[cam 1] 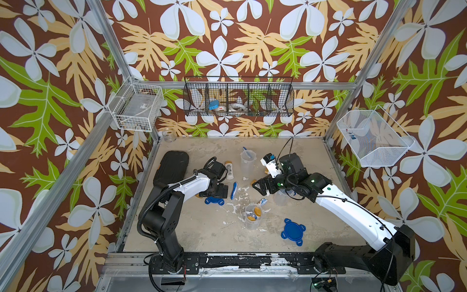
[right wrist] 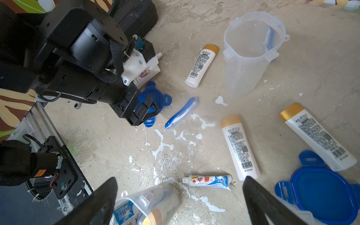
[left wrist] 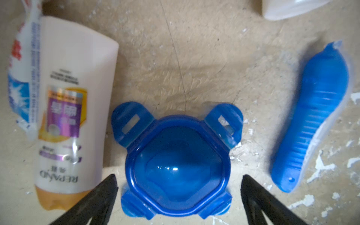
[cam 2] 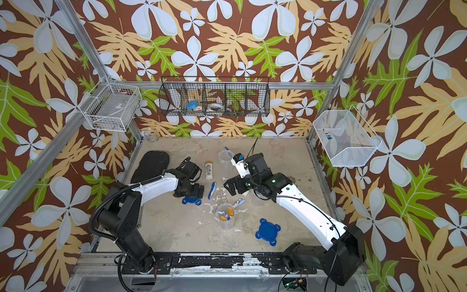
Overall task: Pack away toiletry kits
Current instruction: Pick up the lid from the center of the board.
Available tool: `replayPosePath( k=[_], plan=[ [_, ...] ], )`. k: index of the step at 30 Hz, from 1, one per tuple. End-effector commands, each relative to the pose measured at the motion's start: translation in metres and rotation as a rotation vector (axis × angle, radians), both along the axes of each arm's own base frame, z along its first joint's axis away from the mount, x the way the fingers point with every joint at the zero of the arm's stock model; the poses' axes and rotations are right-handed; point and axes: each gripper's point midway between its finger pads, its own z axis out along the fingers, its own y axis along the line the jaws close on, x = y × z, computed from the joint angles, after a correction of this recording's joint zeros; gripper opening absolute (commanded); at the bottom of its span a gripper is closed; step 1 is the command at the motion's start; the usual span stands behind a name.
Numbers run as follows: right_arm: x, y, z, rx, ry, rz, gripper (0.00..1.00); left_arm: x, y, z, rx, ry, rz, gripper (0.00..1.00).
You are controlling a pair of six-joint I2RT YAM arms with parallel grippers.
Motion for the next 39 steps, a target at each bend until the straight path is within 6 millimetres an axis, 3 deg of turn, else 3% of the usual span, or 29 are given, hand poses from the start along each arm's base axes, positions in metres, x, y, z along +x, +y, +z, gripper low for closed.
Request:
replayPosePath(
  k=[1, 11, 15, 27, 39],
  plan=[
    [0.000, -0.001, 0.004, 0.009, -0.006, -0.012, 1.00, 0.011, -0.005, -0.001, -0.012, -0.021, 0.007, 1.00],
    [0.003, -0.004, 0.004, 0.009, -0.013, -0.029, 1.00, 0.008, -0.005, -0.022, -0.007, 0.010, 0.009, 0.99],
    [0.003, -0.006, 0.004, 0.010, -0.015, -0.032, 1.00, 0.004, -0.005, -0.024, -0.015, 0.024, 0.006, 0.94],
    [0.006, -0.009, 0.006, 0.020, -0.025, -0.043, 1.00, -0.016, -0.001, -0.025, -0.015, 0.060, -0.031, 0.95],
    [0.005, -0.016, 0.012, 0.011, -0.047, -0.062, 1.00, -0.019, 0.007, -0.034, 0.027, 0.071, -0.020, 0.79]
  ],
)
